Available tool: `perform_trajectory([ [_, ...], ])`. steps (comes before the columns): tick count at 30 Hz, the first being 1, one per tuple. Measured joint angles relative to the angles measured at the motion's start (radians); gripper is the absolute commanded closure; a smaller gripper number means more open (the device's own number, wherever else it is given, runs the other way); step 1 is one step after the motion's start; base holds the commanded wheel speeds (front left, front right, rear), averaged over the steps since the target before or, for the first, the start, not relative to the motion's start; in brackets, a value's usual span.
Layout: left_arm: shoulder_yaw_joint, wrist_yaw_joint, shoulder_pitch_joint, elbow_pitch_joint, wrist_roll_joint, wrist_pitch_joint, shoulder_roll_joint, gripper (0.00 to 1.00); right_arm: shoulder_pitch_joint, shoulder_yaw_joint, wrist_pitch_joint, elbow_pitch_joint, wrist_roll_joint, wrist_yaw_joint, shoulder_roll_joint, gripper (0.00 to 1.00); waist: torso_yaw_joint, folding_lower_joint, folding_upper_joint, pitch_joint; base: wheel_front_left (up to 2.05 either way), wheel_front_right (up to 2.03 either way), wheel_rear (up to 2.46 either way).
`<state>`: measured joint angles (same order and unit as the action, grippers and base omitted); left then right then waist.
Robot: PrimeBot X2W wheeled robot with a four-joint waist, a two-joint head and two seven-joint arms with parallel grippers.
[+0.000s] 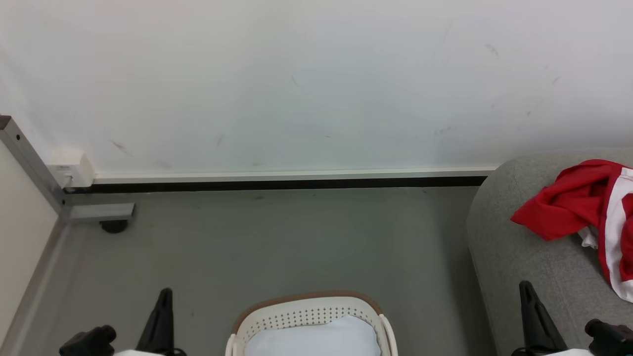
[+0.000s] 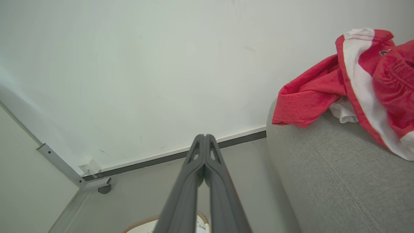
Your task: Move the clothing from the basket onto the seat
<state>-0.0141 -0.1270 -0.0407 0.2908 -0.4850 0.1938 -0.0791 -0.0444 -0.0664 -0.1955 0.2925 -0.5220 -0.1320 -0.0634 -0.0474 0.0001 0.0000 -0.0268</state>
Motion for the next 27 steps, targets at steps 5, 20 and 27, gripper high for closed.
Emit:
perform_trajectory([
  [5, -0.006, 0.000, -0.001, -0.003, -0.085, -0.021, 0.002, 1.00, -0.001, 0.011, 0.020, -0.002, -0.082, 0.000, 0.000, 1.00, 0.002, 0.0000, 0.0000, 0.001, 0.00, 0.00, 0.00],
  [20, -0.024, 0.000, -0.014, -0.011, -0.299, -0.080, 0.007, 1.00, -0.014, 0.045, 0.080, -0.010, -0.292, 0.000, 0.001, 1.00, 0.008, 0.0000, 0.0000, 0.005, 0.00, 0.00, 0.00],
  [27, -0.033, 0.000, -0.019, -0.014, -0.390, -0.105, 0.010, 1.00, -0.016, 0.058, 0.105, -0.014, -0.376, 0.000, 0.002, 1.00, 0.011, 0.0000, 0.0000, 0.007, 0.00, 0.00, 0.00],
])
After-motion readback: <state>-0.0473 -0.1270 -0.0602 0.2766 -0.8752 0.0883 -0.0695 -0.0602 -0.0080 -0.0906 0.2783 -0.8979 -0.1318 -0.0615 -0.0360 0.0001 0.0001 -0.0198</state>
